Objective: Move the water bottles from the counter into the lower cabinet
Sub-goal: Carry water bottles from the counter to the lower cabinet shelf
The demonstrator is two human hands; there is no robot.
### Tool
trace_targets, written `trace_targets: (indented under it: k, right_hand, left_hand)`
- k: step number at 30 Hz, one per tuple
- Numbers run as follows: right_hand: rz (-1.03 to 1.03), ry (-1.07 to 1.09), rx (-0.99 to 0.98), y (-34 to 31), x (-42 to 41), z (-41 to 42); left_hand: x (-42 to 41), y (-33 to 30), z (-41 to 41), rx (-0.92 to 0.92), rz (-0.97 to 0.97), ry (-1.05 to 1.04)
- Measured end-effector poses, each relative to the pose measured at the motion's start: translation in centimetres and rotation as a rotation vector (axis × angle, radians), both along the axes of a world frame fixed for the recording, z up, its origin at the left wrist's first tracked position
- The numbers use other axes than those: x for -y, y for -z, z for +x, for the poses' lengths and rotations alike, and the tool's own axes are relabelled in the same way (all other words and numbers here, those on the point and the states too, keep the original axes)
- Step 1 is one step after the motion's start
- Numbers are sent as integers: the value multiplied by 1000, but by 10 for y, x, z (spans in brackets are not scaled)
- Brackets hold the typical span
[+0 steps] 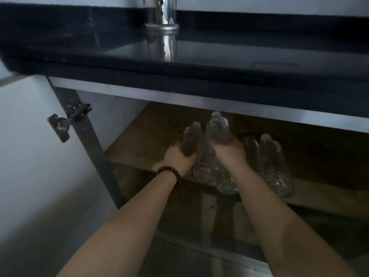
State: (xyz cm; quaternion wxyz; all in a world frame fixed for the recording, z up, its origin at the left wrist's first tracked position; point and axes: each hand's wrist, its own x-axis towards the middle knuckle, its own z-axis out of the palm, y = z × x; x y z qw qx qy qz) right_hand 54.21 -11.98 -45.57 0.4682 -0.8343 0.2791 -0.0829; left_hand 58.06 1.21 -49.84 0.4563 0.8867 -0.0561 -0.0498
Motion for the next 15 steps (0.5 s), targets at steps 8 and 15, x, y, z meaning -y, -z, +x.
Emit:
trace_targets:
  k: [8, 15]
  right_hand:
    - [-88, -176, -81, -24, 2, -44]
    - [-28, -224, -204, -97, -11, -142]
  left_hand:
    - [-12, -22, -47, -108, 56, 25]
    - [-40, -115, -148, -201, 196, 63]
